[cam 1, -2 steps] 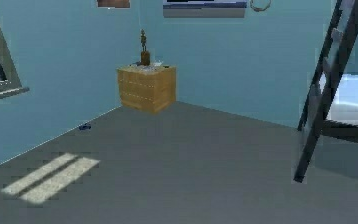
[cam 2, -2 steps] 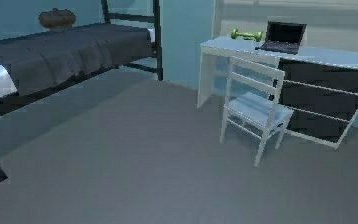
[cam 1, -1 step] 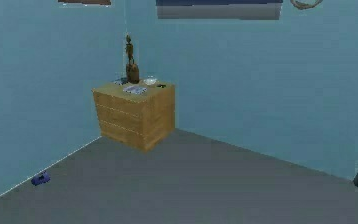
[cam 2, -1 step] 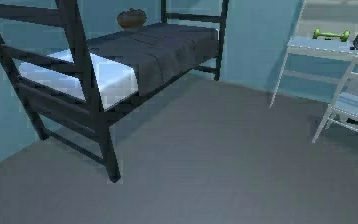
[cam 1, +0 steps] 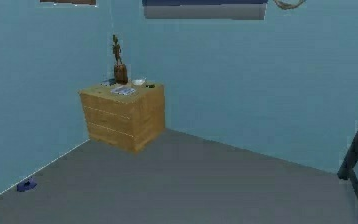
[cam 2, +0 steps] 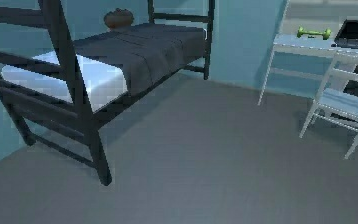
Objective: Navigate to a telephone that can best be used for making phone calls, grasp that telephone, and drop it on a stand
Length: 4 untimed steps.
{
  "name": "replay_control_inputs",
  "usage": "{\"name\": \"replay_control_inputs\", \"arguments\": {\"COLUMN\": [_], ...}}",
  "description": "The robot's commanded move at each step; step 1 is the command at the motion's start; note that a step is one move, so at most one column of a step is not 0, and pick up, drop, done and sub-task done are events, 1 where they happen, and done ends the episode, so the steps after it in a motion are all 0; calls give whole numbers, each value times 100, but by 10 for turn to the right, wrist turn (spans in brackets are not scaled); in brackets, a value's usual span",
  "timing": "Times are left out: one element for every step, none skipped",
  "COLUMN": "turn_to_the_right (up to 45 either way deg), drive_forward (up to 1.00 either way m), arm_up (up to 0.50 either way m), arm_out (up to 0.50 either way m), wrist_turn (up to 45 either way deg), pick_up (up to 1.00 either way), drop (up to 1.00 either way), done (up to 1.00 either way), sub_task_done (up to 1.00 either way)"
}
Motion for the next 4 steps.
{"name": "replay_control_inputs", "arguments": {"turn_to_the_right": [0,30,0,-450], "drive_forward": [100,0,50,0], "arm_up": [0,0,0,0], "arm_out": [0,0,0,0], "wrist_turn": [0,0,0,0], "pick_up": [0,0,0,0], "drop": [0,0,0,0], "done": [0,0,0,0], "sub_task_done": [0,0,0,0]}}
